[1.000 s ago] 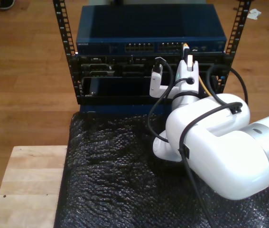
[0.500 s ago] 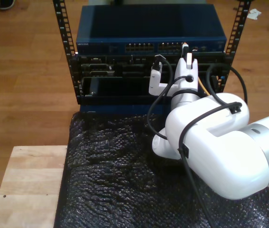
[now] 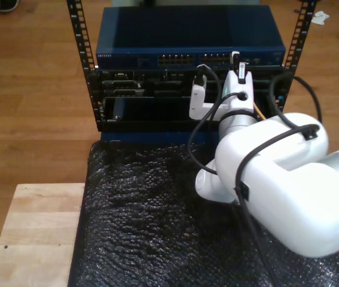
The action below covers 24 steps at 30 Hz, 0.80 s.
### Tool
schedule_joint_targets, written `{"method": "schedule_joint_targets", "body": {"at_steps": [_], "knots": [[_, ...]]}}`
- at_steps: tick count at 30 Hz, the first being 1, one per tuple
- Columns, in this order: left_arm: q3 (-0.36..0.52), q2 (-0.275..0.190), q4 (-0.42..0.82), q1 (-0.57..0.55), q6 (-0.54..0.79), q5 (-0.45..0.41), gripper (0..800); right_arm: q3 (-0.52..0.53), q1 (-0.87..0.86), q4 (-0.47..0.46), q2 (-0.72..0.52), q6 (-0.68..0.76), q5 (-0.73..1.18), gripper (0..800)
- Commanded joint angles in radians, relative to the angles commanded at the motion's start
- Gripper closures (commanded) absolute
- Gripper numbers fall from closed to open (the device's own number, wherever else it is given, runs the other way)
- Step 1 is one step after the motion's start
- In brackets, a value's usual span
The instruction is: Grab the cable and plug it in
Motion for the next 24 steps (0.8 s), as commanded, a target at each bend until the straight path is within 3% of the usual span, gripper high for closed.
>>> {"method": "schedule_joint_targets", "body": {"at_steps": [11, 17, 24], "knots": [[0.0, 0.0, 0.0, 0.0, 0.0, 0.0, 0, 0.215, -0.003, -0.009, -0.27, -0.002, 0.242, 315], [0.0, 0.0, -0.002, 0.0, 0.0, 0.0, 0, 0.318, -0.063, -0.012, -0.451, -0.008, 0.453, 274], [0.0, 0.0, -0.002, 0.0, 0.0, 0.0, 0, 0.387, -0.189, -0.02, -0.666, -0.123, 0.752, 203]]}}
